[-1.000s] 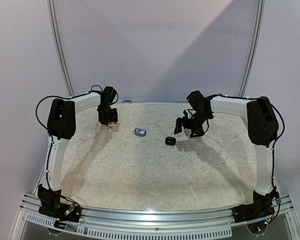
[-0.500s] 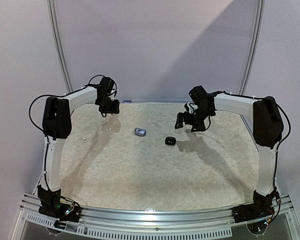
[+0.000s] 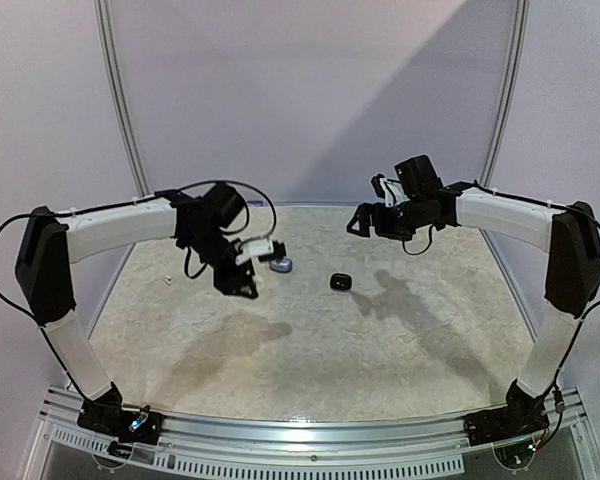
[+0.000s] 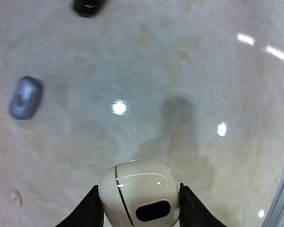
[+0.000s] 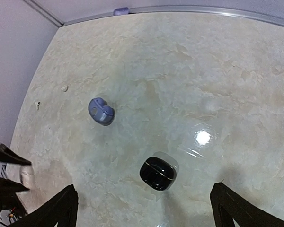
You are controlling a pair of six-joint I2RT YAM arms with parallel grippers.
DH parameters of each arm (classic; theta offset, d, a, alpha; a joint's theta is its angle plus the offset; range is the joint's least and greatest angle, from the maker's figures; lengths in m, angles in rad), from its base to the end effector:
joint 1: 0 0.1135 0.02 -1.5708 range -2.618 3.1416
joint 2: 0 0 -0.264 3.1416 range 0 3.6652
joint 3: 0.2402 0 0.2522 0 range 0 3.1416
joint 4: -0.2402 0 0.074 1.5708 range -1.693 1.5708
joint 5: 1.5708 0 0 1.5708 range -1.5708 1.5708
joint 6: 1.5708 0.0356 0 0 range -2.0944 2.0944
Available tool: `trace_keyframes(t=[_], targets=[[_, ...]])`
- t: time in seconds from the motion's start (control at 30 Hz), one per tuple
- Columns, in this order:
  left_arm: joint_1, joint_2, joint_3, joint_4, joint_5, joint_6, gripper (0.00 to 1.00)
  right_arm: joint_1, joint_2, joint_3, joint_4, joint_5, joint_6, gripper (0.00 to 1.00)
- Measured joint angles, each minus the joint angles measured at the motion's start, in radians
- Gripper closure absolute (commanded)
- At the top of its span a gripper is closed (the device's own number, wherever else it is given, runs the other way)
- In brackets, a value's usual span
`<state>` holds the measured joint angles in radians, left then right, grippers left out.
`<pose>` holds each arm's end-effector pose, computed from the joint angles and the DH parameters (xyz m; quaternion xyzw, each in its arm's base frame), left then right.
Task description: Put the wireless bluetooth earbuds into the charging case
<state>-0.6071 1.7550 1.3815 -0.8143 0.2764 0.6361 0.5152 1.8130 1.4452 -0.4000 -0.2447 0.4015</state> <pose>0.2891 -0.2127 0.2391 0.5876 0.7752 -0.1325 0.1905 0.3539 0.2103 0.2623 -0.0995 0.9094 0.2724 0.2981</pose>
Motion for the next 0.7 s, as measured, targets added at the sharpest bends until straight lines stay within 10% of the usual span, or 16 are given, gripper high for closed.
trace_keyframes(t=[0.43,0.7], targets=[[-0.169,0.084,-0.197,0.034,-0.057,0.191,0.85,0.145,-0.111,-0.176,0.082,0.012,-0.082,0.01],[-0.176,0.12,-0.213,0.072,-0.093,0.224,0.15,0.148,-0.167,-0.2,0.094,0.045,-0.09,0.01]])
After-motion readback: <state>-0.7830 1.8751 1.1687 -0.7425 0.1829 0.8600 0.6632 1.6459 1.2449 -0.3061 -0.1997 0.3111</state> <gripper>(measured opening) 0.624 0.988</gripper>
